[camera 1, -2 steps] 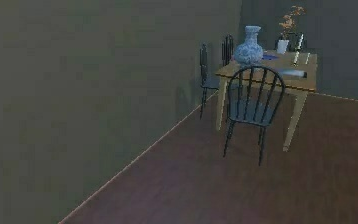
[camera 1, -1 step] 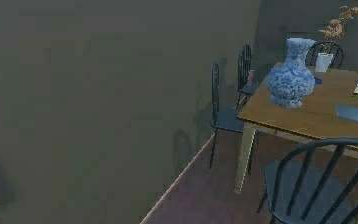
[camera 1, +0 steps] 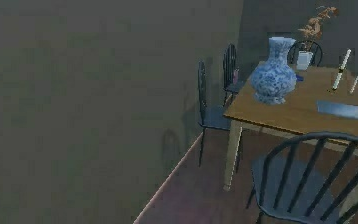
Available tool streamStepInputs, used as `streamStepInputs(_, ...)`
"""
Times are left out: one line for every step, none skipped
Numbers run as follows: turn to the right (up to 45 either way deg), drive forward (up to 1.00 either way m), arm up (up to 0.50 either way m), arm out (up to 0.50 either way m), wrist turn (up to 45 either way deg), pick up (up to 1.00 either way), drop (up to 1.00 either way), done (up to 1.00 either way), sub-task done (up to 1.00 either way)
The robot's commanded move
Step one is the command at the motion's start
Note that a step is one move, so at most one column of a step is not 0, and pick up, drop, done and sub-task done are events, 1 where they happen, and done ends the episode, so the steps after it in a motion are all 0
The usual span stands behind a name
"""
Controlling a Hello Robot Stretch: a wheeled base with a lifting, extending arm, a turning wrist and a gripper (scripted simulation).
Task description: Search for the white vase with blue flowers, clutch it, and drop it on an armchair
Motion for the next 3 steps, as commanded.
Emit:
streamStepInputs(0.0,0.20,0.00,0.00,0.0,0.00,0.00,0.00,0.00)
streamStepInputs(-45.0,0.00,0.00,0.00,0.0,0.00,0.00,0.00,0.00)
streamStepInputs(-15.0,0.00,0.00,0.00,0.0,0.00,0.00,0.00,0.00)
